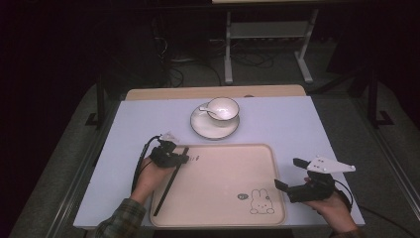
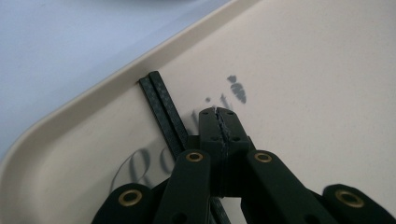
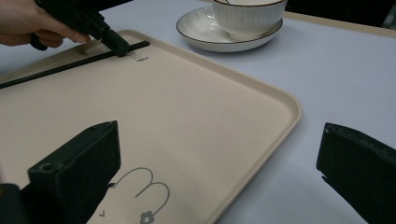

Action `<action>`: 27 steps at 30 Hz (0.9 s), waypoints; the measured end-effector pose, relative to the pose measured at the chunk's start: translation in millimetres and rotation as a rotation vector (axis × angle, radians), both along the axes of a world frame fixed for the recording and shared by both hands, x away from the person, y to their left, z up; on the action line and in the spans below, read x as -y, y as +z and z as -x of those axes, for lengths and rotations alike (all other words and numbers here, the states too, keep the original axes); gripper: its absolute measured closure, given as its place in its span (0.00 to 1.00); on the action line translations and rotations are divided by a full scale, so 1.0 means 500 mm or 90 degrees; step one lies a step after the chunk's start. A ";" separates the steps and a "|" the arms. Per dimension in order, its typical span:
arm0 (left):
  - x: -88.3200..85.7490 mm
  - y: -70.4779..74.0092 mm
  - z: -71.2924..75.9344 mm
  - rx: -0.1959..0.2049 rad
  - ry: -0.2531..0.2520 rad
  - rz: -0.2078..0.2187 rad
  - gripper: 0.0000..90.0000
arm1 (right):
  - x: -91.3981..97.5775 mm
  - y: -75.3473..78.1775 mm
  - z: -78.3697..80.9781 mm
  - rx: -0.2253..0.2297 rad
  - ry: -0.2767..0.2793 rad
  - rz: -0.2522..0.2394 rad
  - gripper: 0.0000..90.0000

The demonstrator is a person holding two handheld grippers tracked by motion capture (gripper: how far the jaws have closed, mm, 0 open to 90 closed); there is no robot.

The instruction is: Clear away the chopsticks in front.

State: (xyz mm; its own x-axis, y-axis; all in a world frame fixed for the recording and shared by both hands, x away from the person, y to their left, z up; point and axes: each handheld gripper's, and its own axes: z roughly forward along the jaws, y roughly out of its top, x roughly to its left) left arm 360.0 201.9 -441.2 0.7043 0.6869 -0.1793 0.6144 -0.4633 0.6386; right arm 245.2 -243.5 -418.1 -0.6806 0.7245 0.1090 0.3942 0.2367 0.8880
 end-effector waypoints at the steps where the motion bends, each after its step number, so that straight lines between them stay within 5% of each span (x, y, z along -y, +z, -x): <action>1: -0.004 0.000 0.002 0.001 0.003 0.001 0.99 | 0.000 0.000 0.000 0.000 0.000 0.000 0.00; 18: -0.077 0.005 0.024 0.007 0.048 -0.021 0.99 | -0.001 0.000 0.000 0.001 0.001 0.002 0.00; 27: -0.073 0.015 0.029 0.019 0.043 -0.025 0.95 | -0.001 0.000 0.000 0.001 0.002 0.003 0.00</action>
